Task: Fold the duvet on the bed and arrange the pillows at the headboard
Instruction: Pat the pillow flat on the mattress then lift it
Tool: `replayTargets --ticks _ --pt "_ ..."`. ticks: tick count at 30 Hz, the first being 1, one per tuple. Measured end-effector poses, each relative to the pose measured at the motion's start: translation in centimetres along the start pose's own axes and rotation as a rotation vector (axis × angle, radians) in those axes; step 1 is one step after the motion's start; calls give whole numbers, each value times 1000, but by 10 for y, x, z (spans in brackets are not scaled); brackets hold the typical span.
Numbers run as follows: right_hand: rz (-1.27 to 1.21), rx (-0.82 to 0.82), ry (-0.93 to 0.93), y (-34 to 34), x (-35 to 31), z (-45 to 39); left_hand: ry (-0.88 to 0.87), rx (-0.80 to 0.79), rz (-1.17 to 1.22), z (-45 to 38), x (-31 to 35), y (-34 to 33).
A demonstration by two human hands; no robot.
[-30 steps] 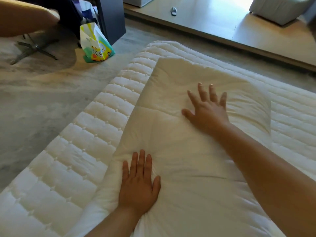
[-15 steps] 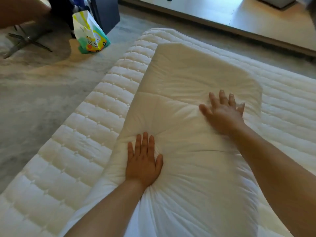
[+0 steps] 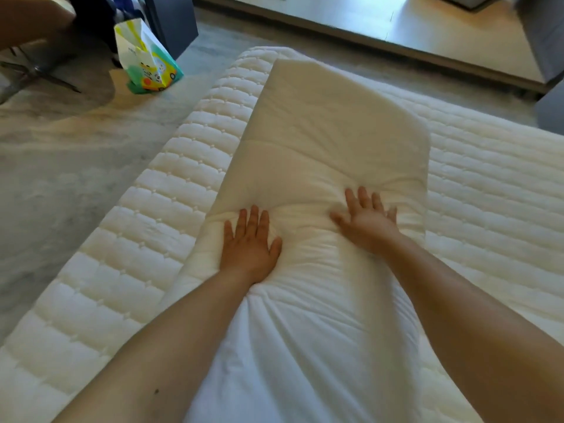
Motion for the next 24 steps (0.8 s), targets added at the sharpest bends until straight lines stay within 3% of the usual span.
replayTargets --ticks 4,7,9,14,17,19,22,24 --pt "-29 49 130 21 -31 142 -109 -47 42 33 1 50" --pt "-17 78 287 -11 -60 263 -198 -63 -30 83 -9 74" --pt "17 63 334 -44 -67 300 -197 -48 -69 115 -22 75" --pt "85 17 331 -106 -73 296 -189 -35 -74 136 -44 53" --pt "89 21 333 -113 -77 294 -83 -27 23 124 -42 63" --pt "85 52 336 -110 -76 294 -4 114 135 106 -24 90" --pt "101 127 332 -113 -75 294 -149 345 162 58 32 135" --pt "105 161 341 -115 -76 294 -255 364 84 10 65 147"
Point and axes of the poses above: each hand's wrist, its own z-axis away from the middle knuckle, its own y-axis out of the back of the hand, x = y × z, the point moved 5 cm from there along -z, towards the middle knuckle, and after that the axes turned 14 degrees about x, right-handed, at the moved point
